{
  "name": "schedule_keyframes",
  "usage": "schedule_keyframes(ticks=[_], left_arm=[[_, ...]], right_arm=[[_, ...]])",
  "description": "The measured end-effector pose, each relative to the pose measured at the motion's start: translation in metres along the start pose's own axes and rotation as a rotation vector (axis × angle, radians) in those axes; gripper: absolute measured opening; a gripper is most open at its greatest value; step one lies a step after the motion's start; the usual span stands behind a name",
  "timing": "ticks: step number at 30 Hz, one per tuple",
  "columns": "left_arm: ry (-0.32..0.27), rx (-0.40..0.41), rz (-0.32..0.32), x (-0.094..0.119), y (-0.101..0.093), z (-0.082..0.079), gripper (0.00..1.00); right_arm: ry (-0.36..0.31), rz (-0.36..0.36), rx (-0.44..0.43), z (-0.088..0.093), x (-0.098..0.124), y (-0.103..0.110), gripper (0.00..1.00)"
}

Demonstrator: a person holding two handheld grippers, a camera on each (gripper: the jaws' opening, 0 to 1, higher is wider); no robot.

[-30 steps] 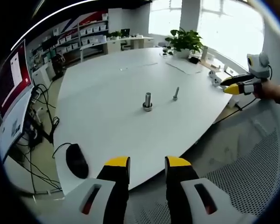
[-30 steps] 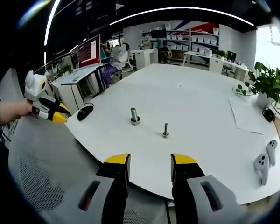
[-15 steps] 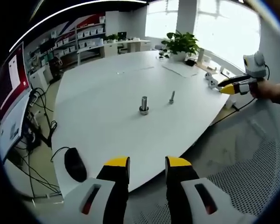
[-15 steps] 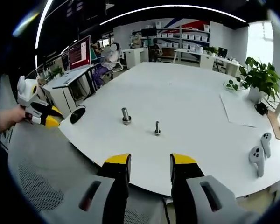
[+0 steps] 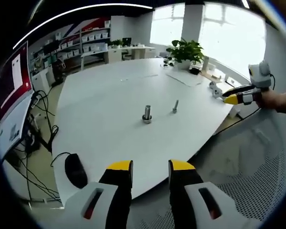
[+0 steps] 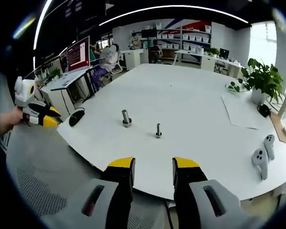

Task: Place the washer onto the threaded stud by aligning its center hole with the stud, sliding it down to the base, and recovering from edge contact or off-axis alignment until the washer reaches the visible bottom stop.

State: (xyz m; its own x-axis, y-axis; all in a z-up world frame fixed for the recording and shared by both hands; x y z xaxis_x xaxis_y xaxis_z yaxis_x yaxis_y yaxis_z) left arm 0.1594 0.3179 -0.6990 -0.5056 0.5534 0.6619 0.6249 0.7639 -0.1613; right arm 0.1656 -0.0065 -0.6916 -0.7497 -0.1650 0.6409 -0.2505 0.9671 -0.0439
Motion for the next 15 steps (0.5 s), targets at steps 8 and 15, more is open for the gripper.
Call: schedule_keyframes(ticks=[8, 15], left_arm=[[-0.022, -0.006, 0.019, 0.0003, -0.0033, -0.0050, 0.26], [-0.001, -0.012, 0.028, -0.0015, -0.0053, -0.0026, 0.25]], right_arm=[[0.021, -0.008, 0.002, 0.0035, -0.0021, 0.0002, 0.33], [0.027, -0.005, -0.027, 0.0058, -0.0023, -0.0030, 0.33]])
Point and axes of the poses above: the point that each gripper's makers call its tool centre point, and the gripper's own axes: x roughly backward along the fingers, y roughly to its left, z roughly out of its underside, the point moved 3 cm from there along x, roughly backward along the fingers, and after that the axes turned 6 degrees about z, right-handed, at the moved point
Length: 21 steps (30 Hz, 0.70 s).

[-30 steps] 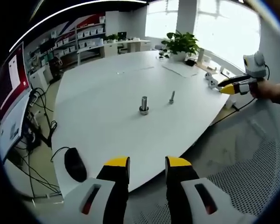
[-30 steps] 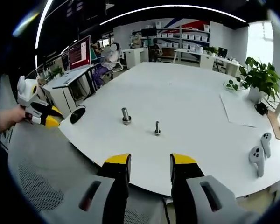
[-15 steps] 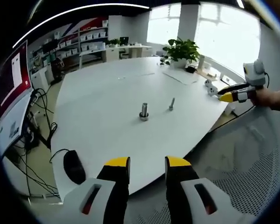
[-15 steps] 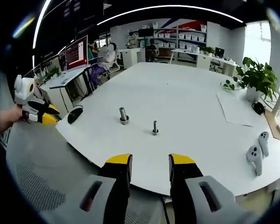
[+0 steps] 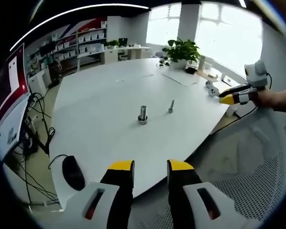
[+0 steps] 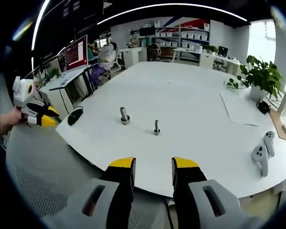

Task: Place the washer onto the threaded stud by aligning its center hole with the stud, sliding it down to the base, and recovering from edge contact or off-axis alignment until the washer reaches the visible bottom stop.

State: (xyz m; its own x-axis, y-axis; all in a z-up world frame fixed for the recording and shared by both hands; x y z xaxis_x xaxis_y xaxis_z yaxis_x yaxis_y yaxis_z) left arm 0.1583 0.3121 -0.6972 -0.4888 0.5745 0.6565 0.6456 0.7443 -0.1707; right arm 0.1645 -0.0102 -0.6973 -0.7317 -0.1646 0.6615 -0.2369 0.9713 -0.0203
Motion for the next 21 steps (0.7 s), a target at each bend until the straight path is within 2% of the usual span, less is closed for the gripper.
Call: schedule_keyframes(ticks=[14, 18, 21], left_arm=[[0.003, -0.002, -0.016, 0.0002, 0.0015, 0.0006, 0.26], [0.018, -0.007, -0.014, -0.0008, 0.0021, 0.0025, 0.26], [0.014, 0.002, -0.007, -0.0007, 0.0018, 0.0020, 0.26]], right_arm=[[0.014, 0.012, 0.010, 0.0027, -0.0008, -0.0030, 0.33], [0.024, 0.006, -0.012, 0.0047, -0.0014, -0.0026, 0.32], [0.026, 0.003, 0.012, 0.0044, -0.0019, 0.0004, 0.32]])
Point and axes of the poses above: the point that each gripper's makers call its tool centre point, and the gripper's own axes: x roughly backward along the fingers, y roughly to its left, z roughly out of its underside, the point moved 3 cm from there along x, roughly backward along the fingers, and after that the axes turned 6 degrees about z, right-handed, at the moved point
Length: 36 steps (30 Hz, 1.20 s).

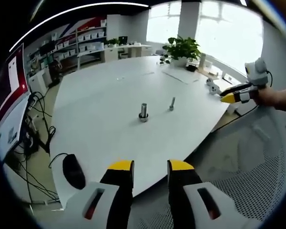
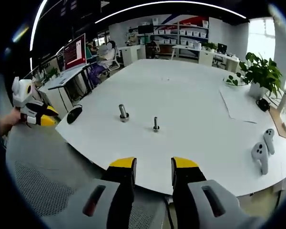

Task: Place the washer onto the threaded stud by aligning its center hole with the stud, sliding it down to the base, and recovering from edge contact or off-axis alignment until the washer reaches the visible bottom stop.

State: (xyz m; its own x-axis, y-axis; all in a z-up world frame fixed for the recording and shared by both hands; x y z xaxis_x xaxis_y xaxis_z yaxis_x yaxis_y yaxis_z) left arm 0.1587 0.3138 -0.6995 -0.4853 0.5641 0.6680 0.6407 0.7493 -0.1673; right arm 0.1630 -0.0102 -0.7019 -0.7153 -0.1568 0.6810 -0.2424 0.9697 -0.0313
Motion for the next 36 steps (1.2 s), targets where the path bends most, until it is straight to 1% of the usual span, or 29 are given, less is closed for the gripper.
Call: schedule_keyframes(ticks=[6, 9, 11, 16, 20, 23, 28, 32, 34, 36], left_arm=[[-0.007, -0.003, -0.006, -0.0006, 0.0009, -0.0013, 0.26], [-0.012, 0.007, -0.010, 0.0004, 0.0022, -0.0004, 0.26], [-0.006, 0.002, -0.010, -0.0001, 0.0016, 0.0001, 0.26], [-0.005, -0.003, -0.007, -0.0007, 0.0013, -0.0010, 0.26], [-0.007, -0.002, -0.010, 0.0004, 0.0015, -0.0002, 0.25], [-0.006, -0.004, -0.011, -0.0001, 0.0016, -0.0008, 0.25], [0.000, -0.002, -0.006, -0.0003, 0.0018, 0.0010, 0.25], [0.000, -0.003, -0.003, -0.0005, 0.0007, 0.0002, 0.25], [0.002, -0.005, -0.002, -0.0009, 0.0004, 0.0001, 0.25], [0.006, -0.002, -0.004, -0.0007, 0.0006, 0.0017, 0.25]], right_arm=[[0.007, -0.003, -0.023, 0.0016, -0.0003, -0.0024, 0.32], [0.014, -0.012, -0.002, 0.0025, -0.0009, 0.0014, 0.32], [0.014, -0.009, 0.004, 0.0027, -0.0008, 0.0005, 0.32], [0.001, 0.000, -0.025, -0.0004, 0.0004, -0.0027, 0.32], [0.007, 0.003, -0.007, 0.0011, -0.0005, -0.0025, 0.31], [0.015, 0.009, -0.022, 0.0022, 0.0000, -0.0041, 0.31], [0.011, 0.009, -0.022, 0.0023, 0.0008, -0.0024, 0.31], [0.000, 0.017, -0.032, 0.0007, 0.0013, -0.0057, 0.31], [0.006, 0.012, -0.047, 0.0016, 0.0007, -0.0061, 0.31], [0.014, 0.006, -0.037, 0.0029, 0.0002, -0.0039, 0.31]])
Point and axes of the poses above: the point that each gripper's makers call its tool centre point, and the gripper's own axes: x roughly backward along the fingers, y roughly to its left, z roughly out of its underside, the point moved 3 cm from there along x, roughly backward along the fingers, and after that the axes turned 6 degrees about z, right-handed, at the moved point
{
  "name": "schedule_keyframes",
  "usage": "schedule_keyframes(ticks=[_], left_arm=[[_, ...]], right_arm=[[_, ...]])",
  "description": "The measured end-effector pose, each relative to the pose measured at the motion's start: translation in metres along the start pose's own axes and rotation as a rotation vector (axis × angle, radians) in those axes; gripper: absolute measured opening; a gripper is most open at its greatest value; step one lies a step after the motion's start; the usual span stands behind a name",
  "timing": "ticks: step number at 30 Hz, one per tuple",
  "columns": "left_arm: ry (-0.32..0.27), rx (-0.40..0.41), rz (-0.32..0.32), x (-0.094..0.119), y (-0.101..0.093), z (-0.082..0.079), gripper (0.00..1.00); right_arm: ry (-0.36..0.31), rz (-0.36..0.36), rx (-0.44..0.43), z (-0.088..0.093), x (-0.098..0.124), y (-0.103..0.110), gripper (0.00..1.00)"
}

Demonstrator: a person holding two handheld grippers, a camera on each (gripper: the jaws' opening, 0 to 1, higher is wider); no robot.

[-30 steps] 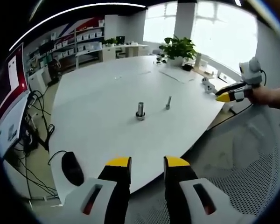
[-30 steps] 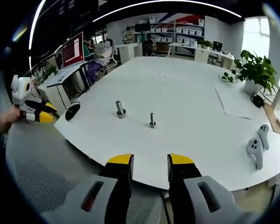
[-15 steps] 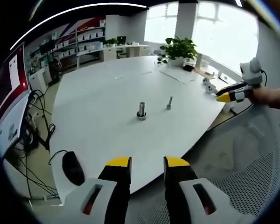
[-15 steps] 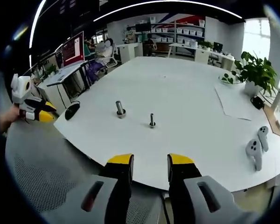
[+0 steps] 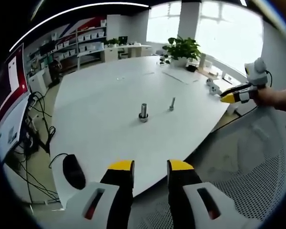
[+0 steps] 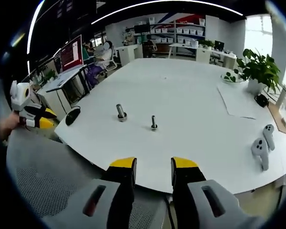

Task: Place the washer onto the threaded stud by aligning its center hole with the stud, sliding it down to the base, and recovering from edge contact or off-axis alignment until the washer reaches the visible bottom stop.

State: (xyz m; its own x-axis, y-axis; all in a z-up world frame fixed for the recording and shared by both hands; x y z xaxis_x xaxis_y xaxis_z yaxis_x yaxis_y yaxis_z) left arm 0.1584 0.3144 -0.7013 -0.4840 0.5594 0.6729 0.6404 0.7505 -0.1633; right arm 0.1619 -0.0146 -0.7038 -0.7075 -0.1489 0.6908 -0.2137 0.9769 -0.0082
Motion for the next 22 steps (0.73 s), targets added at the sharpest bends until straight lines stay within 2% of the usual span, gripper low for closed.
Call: schedule_keyframes(ticks=[22], left_arm=[[0.007, 0.005, 0.001, -0.0009, 0.0010, 0.0004, 0.25]], right_arm=[[0.009, -0.007, 0.008, 0.0007, -0.0013, 0.0016, 0.31]])
Point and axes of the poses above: the point that each gripper's makers call its tool centre point, and the gripper's own axes: x roughly backward along the fingers, y roughly to its left, z roughly out of its underside, the point moved 3 cm from there along x, roughly backward along the fingers, and after that the axes turned 6 degrees about z, right-handed, at the moved point
